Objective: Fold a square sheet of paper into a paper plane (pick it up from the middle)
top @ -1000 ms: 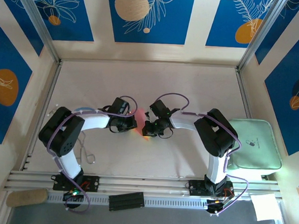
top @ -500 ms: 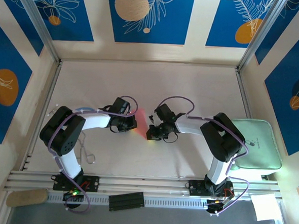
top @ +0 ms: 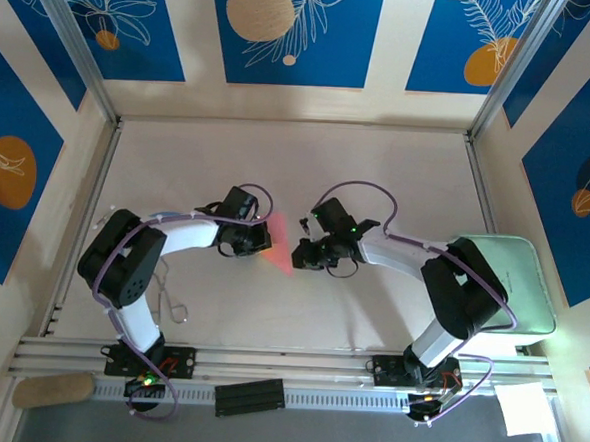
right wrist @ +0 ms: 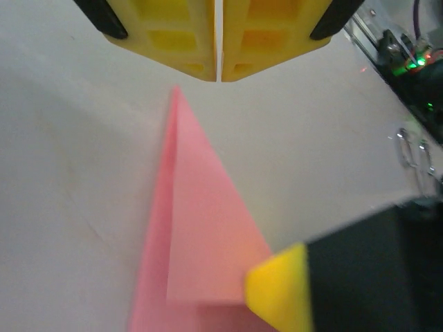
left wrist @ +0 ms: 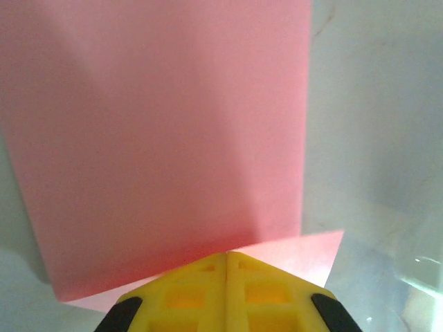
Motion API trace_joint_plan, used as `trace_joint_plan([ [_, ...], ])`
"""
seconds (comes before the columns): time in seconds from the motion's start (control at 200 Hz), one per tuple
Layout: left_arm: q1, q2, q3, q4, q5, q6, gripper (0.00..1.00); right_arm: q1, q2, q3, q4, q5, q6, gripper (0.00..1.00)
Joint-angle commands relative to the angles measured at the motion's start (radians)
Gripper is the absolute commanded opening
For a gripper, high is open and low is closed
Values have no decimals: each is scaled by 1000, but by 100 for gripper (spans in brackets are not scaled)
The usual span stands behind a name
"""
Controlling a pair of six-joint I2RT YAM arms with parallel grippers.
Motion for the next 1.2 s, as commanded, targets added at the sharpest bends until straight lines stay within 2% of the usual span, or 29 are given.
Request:
trace_joint_plan([
  [0.0, 0, -20, 21, -19, 3, -1, 5, -1, 68, 64, 2, -79, 11, 9],
  [0.24, -1, 8, -15, 2, -8, -11, 4, 35, 199, 155, 2, -91, 10, 6],
  [0.645, 0, 50, -25, -10, -38, -2, 4, 27, 281, 169, -26, -57, 23, 5],
  [0.935, -1, 69, -33, -58, -86, 6, 3, 25, 253, 114, -65, -55, -5, 5],
  [1.196, 2, 71, -36, -63, -94, 16, 2, 5, 133, -28, -57, -72, -28, 5],
])
